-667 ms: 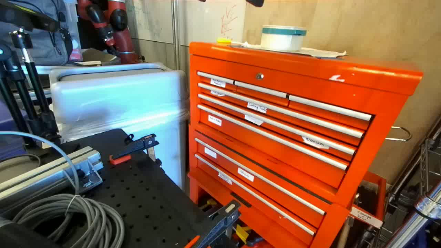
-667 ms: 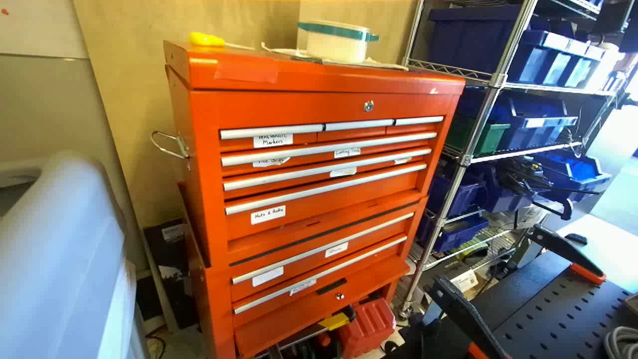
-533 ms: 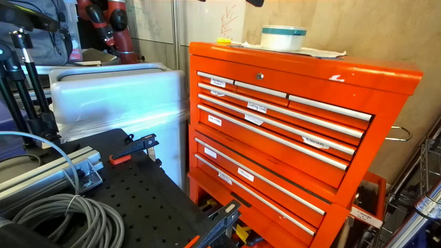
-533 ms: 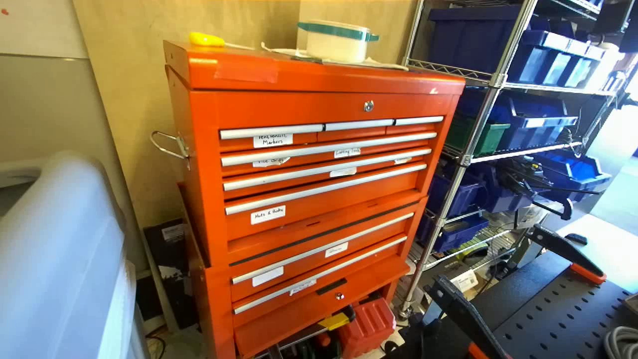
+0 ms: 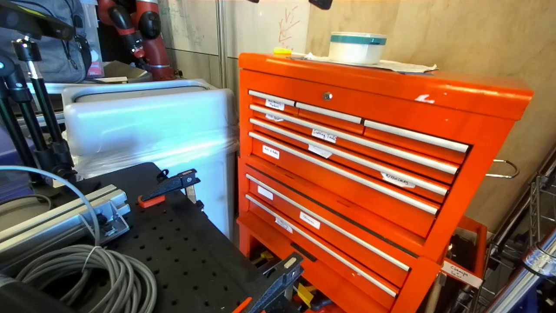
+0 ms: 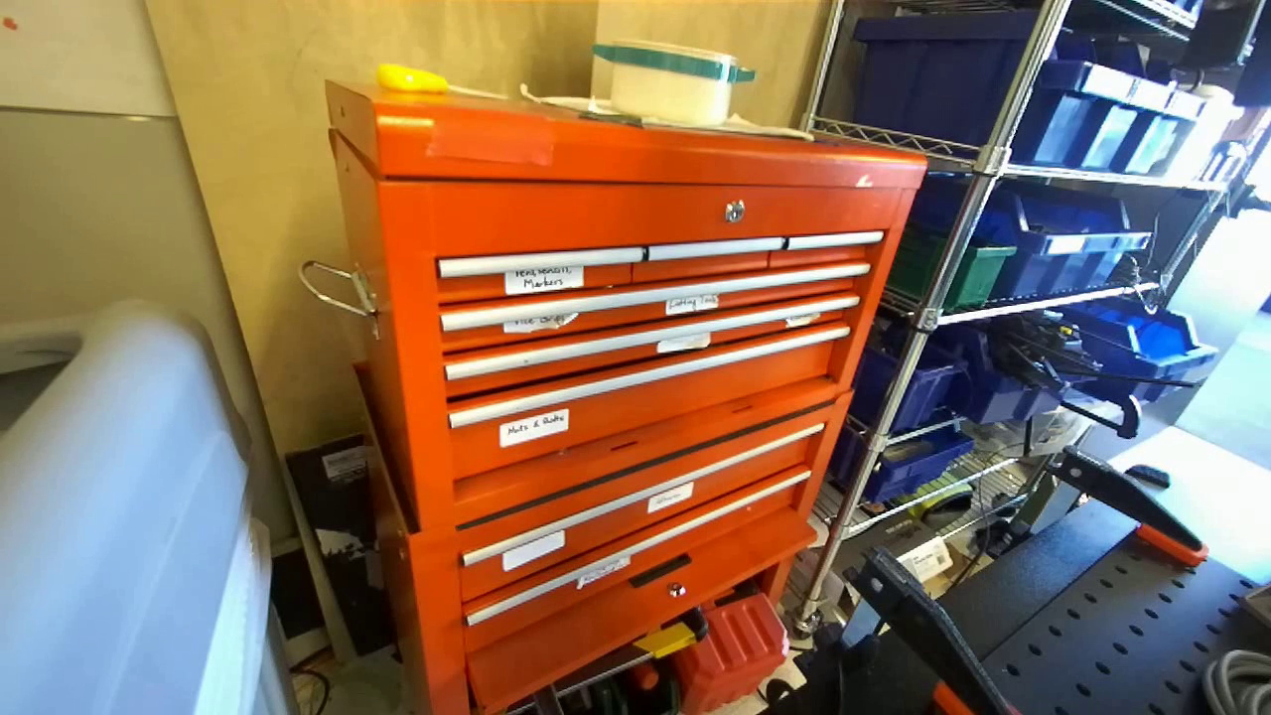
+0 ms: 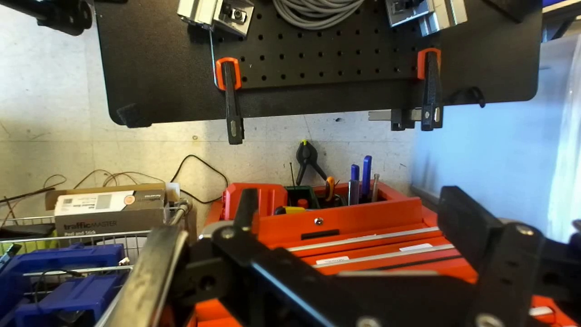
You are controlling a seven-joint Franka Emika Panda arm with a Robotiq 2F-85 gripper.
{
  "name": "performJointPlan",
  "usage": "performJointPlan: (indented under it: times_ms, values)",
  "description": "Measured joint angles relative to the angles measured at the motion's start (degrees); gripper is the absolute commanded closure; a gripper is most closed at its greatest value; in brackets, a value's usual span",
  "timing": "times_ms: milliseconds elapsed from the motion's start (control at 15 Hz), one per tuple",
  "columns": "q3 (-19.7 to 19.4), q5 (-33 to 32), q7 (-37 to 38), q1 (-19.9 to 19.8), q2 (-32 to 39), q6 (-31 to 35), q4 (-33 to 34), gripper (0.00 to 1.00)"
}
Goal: Take the plush toy out of the white pot
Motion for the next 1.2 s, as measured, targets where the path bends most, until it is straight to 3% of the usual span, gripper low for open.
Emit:
performJointPlan:
  times_ms: [267,533,867,1200]
  values:
    - [0.5,0.0,0.2,0.0,2.1,5.4,0.8,0.0]
    - [2.0,0.0,0.2,0.5,8.0,13.0,5.6,0.0]
    - [4.6,0.2,0.3,1.3,17.6,19.7,15.8,0.0]
    - [7.1,1.8,1.7,1.9,27.9,21.9,28.3,0.0]
